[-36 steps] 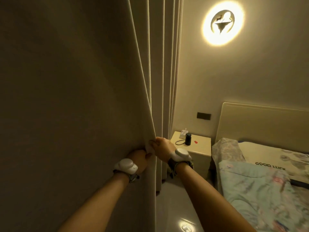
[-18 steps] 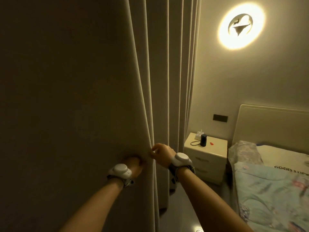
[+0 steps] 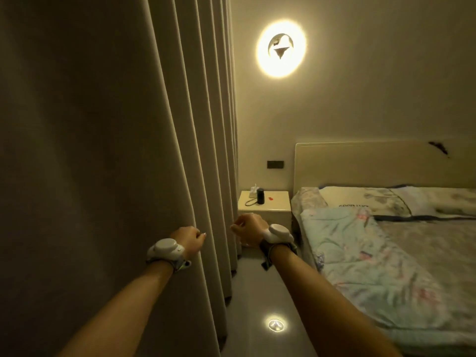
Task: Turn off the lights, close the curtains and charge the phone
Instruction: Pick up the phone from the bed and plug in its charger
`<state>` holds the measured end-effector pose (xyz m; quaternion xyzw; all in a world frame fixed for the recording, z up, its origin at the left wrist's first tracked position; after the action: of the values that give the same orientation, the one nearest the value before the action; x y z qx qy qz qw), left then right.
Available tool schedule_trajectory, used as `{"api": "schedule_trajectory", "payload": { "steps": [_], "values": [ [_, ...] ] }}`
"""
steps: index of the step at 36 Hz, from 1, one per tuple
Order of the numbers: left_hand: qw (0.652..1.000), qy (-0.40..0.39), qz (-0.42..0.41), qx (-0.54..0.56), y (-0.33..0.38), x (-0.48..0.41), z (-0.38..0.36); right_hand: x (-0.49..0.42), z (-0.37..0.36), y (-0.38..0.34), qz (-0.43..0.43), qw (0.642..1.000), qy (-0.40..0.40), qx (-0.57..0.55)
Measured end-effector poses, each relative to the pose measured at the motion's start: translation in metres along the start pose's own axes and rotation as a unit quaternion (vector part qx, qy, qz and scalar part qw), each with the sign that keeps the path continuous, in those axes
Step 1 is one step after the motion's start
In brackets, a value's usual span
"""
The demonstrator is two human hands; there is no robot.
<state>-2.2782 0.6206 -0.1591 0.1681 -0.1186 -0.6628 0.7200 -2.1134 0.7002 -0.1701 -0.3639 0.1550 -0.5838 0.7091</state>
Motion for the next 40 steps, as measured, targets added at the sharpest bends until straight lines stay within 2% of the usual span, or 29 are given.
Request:
{"api": "schedule_trajectory", "payload": {
  "steps": [2,8,16,19,25,31,32,35,36,40],
  "values": [
    [0.999,-0.001,-0.038,0.016,0.011,0.017,-0.003,0.038,0.002,0.006,-0.007,0.999,0.036,-0.019],
    [0.989,-0.001,-0.133,0.058,0.05,0.06,-0.015,0.118,0.005,0.038,-0.07,0.996,0.059,-0.014],
    [0.951,-0.009,-0.223,0.216,0.165,0.109,-0.054,0.25,0.05,0.098,-0.144,0.976,0.146,-0.07],
    [0.928,-0.069,-0.273,0.243,0.218,0.137,-0.08,0.305,0.073,0.132,-0.167,0.961,0.201,-0.085],
    [0.896,-0.155,-0.305,0.283,0.298,0.181,-0.118,0.403,0.102,0.183,-0.213,0.938,0.252,-0.108],
    [0.858,-0.23,-0.342,0.306,0.408,0.289,-0.18,0.558,0.119,0.267,-0.281,0.89,0.338,-0.122],
    [0.859,-0.228,-0.346,0.301,0.41,0.293,-0.182,0.564,0.116,0.271,-0.287,0.888,0.334,-0.131],
    [0.839,-0.274,-0.356,0.308,0.447,0.35,-0.201,0.626,0.112,0.302,-0.321,0.871,0.346,-0.14],
    [0.825,-0.298,-0.366,0.311,0.47,0.389,-0.219,0.671,0.108,0.322,-0.342,0.859,0.356,-0.138],
    [0.797,-0.326,-0.393,0.321,0.508,0.452,-0.241,0.743,0.105,0.358,-0.376,0.835,0.37,-0.16]
  ]
}}
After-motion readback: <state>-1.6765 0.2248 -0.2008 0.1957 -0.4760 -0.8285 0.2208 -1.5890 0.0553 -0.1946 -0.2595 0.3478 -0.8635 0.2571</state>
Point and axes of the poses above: each hand's wrist, its own x-axis away from the middle knuckle, its own z-axis out of the back of the hand, y = z × x, the point moved 5 cm from there along -x, towards the middle knuckle, and after that the axes turned 15 degrees about -z, right-handed, at the moved point
